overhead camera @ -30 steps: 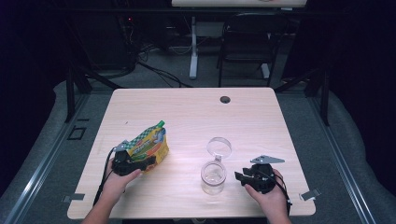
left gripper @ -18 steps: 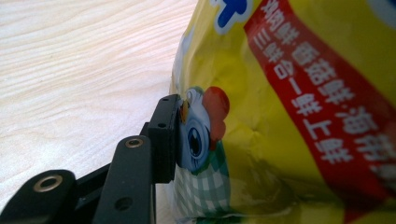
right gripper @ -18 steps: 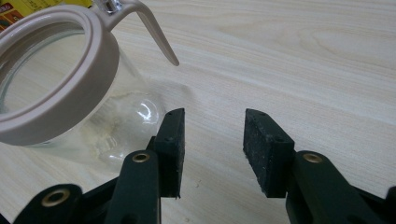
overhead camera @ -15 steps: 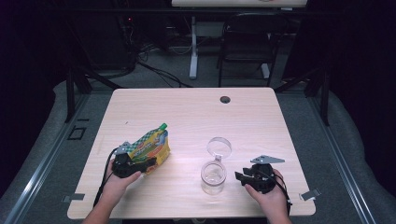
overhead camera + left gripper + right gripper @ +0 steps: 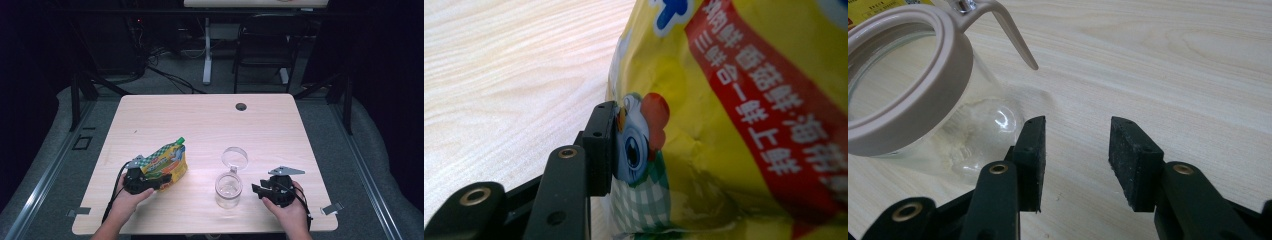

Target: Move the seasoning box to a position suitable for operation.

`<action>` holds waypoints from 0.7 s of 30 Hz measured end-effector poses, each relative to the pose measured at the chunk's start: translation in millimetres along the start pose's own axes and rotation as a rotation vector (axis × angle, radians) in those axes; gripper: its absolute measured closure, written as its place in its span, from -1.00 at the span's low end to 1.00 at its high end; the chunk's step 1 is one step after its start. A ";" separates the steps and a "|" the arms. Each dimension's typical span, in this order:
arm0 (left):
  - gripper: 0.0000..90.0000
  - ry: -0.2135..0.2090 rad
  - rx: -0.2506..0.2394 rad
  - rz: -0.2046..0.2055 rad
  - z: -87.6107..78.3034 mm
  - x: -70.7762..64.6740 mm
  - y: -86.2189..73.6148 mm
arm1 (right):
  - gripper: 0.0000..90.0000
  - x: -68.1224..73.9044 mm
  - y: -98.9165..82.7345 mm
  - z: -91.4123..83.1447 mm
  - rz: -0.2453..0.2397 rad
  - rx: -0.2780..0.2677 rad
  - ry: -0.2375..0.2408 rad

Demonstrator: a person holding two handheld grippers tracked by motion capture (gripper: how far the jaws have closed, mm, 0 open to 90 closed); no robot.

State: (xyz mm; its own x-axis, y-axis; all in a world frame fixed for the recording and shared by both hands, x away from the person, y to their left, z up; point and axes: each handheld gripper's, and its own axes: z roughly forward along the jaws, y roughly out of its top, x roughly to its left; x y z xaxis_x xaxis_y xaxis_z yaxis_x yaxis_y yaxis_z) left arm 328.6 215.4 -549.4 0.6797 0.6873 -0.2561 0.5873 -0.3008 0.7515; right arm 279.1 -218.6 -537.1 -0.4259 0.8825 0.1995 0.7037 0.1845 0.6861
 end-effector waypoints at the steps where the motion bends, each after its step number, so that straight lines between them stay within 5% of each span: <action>1: 0.29 0.002 -0.005 -0.001 0.2 0.9 -0.1 | 0.31 0.0 0.0 0.0 0.001 -0.001 0.001; 13: 0.24 -0.003 -0.043 -0.044 0.0 5.7 -5.4 | 0.29 -1.7 0.0 -1.2 0.000 -0.001 -0.001; 21: 0.10 0.003 -0.026 -0.064 5.8 7.2 -8.6 | 0.28 -1.0 -0.2 -0.4 0.003 -0.005 0.001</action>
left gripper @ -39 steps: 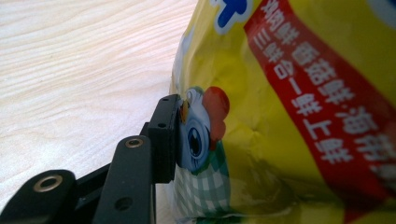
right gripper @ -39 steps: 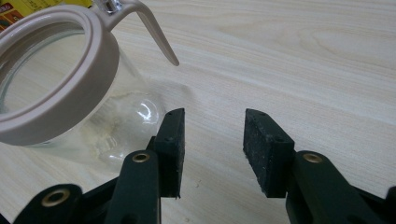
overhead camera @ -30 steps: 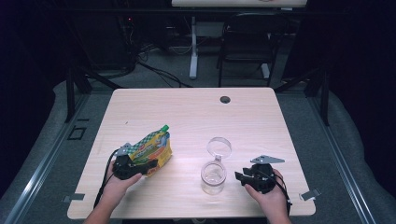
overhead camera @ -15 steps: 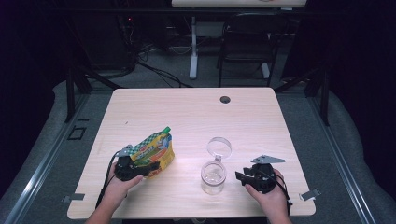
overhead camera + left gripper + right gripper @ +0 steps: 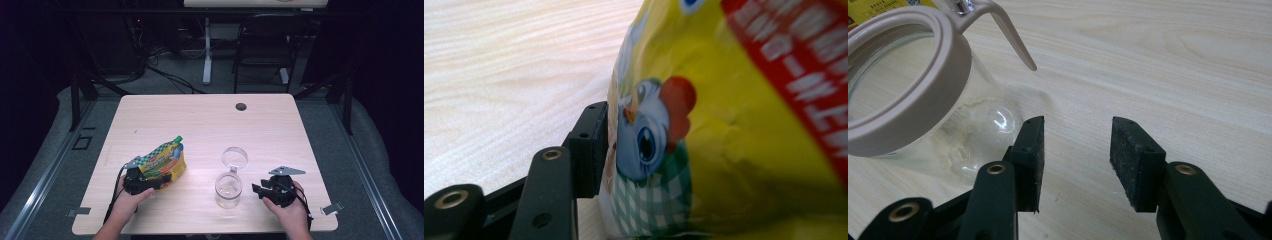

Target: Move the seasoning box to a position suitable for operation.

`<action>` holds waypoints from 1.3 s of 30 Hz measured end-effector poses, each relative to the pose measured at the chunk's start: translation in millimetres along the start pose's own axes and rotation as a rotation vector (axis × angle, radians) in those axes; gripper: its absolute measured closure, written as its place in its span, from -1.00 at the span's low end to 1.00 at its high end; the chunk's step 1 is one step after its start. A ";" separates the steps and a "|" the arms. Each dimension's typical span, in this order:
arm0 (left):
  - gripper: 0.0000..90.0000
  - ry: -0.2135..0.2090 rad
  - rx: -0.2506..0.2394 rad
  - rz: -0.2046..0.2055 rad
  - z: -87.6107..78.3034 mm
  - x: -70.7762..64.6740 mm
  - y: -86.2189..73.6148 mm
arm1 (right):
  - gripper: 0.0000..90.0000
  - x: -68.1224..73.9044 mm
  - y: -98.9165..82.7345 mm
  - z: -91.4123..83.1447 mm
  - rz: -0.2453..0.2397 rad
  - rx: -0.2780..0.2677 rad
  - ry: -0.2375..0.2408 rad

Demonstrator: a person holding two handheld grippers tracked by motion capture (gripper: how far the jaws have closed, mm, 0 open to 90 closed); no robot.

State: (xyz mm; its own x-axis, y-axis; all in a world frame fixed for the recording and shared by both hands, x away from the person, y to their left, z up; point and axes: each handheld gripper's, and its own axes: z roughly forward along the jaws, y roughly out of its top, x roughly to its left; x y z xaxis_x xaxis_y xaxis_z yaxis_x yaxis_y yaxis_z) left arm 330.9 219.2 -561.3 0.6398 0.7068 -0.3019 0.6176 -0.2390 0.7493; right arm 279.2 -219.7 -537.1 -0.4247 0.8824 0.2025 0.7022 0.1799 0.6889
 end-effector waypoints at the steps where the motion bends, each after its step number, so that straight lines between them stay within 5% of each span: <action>1: 0.08 0.002 0.002 -0.003 0.8 0.3 -0.4 | 0.28 -0.1 0.0 -0.2 0.001 -0.001 0.000; 15: -0.05 -0.013 -0.009 -0.035 8.2 4.7 -5.9 | 0.27 -1.4 -0.1 -0.6 0.000 -0.005 -0.003; 39: 0.06 -0.023 -0.019 -0.018 12.1 3.4 -8.5 | 0.27 -2.9 -0.3 -1.1 0.006 -0.005 -0.002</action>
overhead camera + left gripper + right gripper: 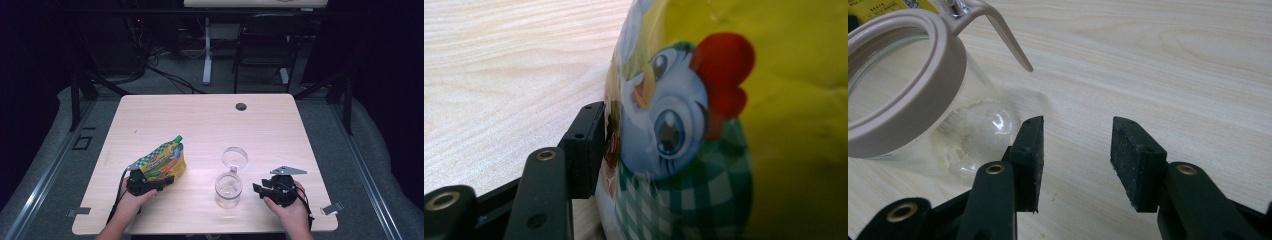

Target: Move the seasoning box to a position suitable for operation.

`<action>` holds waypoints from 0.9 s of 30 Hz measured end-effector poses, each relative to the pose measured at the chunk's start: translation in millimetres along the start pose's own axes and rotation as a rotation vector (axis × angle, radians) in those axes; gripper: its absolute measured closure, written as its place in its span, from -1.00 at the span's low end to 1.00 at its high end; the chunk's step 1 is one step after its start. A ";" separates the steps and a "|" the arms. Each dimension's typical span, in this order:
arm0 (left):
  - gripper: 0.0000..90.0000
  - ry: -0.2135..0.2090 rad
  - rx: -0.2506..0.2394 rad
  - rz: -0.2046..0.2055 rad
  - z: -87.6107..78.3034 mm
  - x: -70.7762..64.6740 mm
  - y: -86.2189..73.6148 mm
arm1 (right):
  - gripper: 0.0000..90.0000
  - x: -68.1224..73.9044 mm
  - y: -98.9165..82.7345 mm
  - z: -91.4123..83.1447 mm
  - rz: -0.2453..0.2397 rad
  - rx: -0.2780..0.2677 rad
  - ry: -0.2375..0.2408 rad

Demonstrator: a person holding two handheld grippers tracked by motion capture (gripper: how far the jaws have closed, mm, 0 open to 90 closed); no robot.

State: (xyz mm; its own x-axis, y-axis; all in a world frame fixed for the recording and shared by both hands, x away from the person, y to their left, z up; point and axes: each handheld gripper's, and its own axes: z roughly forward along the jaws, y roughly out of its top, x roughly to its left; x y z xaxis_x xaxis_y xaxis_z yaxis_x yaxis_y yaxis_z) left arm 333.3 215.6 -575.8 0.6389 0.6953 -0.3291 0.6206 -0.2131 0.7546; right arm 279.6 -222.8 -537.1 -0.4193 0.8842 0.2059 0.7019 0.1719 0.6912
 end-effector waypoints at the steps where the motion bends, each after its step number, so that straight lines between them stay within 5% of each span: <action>1: 0.06 0.000 -0.004 0.001 0.1 0.0 -0.2 | 0.27 0.0 0.0 -0.1 0.000 0.000 -0.002; 27: 0.23 0.029 -0.025 0.044 -1.0 -0.8 -0.9 | 0.27 0.4 0.3 -0.2 -0.003 -0.003 -0.002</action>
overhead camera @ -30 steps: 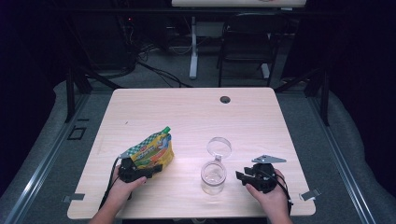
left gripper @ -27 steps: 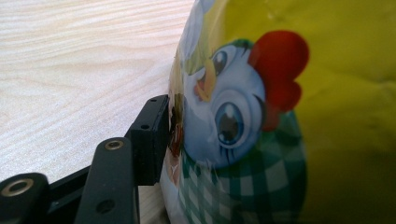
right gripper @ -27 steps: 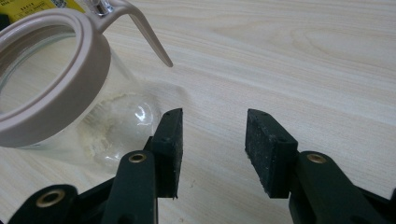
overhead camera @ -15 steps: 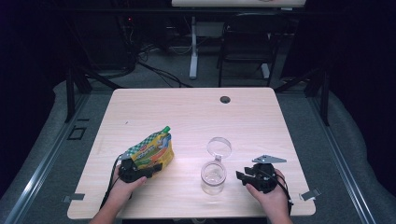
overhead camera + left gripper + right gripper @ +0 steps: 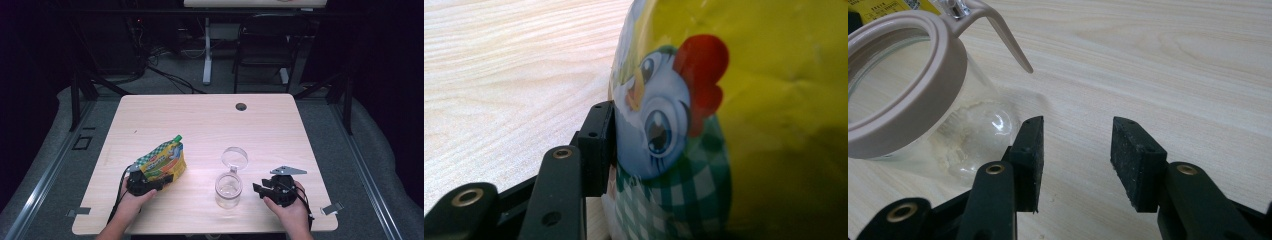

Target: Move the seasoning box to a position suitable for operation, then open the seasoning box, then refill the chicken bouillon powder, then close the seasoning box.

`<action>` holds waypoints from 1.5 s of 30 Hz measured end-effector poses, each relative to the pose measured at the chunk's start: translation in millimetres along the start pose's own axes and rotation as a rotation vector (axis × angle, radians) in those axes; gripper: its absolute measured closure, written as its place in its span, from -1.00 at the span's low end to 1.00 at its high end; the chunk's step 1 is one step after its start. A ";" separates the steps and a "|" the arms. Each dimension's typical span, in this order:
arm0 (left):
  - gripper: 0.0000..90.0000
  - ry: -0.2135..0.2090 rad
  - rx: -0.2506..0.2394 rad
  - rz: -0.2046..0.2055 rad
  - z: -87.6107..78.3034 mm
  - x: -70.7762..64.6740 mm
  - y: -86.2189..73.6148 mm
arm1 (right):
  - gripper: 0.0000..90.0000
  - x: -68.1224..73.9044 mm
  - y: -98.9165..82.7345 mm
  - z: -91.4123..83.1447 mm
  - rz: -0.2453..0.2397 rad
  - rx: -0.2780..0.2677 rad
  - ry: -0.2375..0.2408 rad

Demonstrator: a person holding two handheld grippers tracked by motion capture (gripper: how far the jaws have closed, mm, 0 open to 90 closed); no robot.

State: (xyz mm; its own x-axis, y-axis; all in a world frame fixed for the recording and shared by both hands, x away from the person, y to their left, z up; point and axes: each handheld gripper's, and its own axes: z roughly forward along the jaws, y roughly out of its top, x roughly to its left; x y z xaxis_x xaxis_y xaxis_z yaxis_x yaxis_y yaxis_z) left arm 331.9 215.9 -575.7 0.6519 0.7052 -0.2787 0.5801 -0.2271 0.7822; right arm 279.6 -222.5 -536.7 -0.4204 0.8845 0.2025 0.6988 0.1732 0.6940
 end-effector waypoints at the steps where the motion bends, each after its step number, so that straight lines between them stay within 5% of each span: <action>1: 0.24 0.000 0.000 0.000 0.0 -0.2 0.0 | 0.27 -0.1 -0.1 0.1 0.000 0.000 0.000; 16: 0.26 0.020 0.015 0.022 -1.3 -3.2 2.0 | 0.26 -1.3 0.1 -1.1 0.001 -0.006 -0.002; 45: 0.29 0.137 -0.011 0.212 -22.5 -29.1 15.6 | 0.26 -0.6 0.5 -2.0 0.003 -0.014 -0.001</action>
State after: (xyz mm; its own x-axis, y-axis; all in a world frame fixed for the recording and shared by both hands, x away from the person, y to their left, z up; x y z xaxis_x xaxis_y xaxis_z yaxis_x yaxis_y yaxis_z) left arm 310.9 207.0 -542.8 0.6855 0.7275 -0.0300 0.4316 -0.3728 0.8214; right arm 279.0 -223.7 -535.1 -0.4178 0.8853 0.2043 0.6922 0.1645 0.7027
